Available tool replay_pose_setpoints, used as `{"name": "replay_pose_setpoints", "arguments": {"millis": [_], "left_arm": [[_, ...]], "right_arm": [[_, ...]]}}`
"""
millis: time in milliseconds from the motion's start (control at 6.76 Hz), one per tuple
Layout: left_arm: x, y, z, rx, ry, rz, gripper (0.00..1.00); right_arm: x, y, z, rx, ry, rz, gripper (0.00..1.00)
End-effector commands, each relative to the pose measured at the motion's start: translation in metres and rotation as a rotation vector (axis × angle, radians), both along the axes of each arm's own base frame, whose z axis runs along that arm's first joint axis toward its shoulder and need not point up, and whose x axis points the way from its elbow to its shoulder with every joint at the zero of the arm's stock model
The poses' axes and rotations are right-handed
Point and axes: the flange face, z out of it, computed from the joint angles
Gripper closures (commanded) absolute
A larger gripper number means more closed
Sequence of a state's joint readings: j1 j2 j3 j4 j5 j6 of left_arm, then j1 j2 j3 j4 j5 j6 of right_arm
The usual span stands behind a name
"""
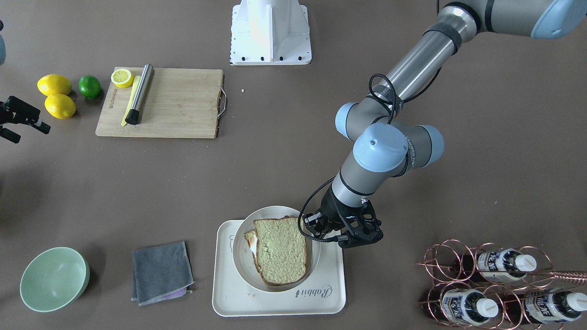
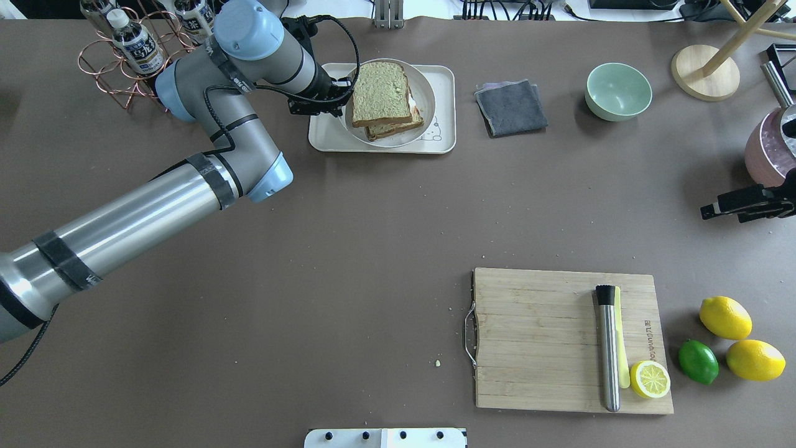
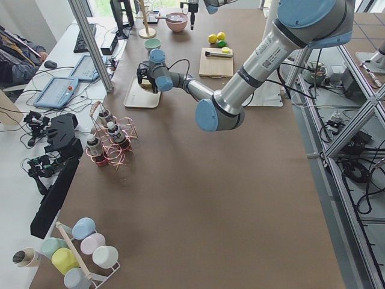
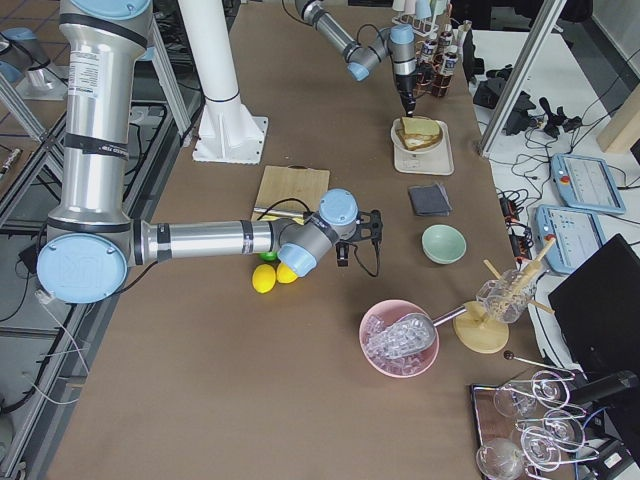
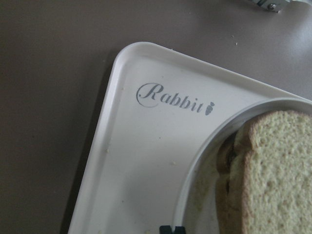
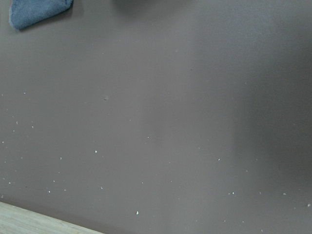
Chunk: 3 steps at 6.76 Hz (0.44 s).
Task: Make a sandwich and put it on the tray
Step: 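Set the plate down on the white tray with the left gripper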
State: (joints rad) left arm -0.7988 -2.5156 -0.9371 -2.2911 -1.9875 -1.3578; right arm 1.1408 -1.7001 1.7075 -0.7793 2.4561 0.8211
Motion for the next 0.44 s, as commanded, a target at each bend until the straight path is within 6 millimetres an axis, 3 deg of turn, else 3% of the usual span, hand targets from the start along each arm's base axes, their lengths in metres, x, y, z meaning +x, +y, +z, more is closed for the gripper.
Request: {"name": "replay_pose_setpoints", "arguments": {"millis": [0, 148, 296], "left_arm": [[0.0084, -0.0171, 0.0143, 0.002, -0.004, -0.038, 1.0], [0.0085, -0.0172, 0.015, 0.002, 0.0, -0.039, 1.0], [0.0085, -0.0172, 0.015, 0.002, 0.0, -0.039, 0.8]], "right_arm": [[0.0, 0.0011, -0.0003, 0.001, 0.0, -0.001, 0.01], [-0.0002, 0.0006, -0.001, 0.001, -0.001, 0.0, 0.01], [-0.0003, 0.0007, -0.0018, 0.002, -0.002, -0.002, 0.01]]}}
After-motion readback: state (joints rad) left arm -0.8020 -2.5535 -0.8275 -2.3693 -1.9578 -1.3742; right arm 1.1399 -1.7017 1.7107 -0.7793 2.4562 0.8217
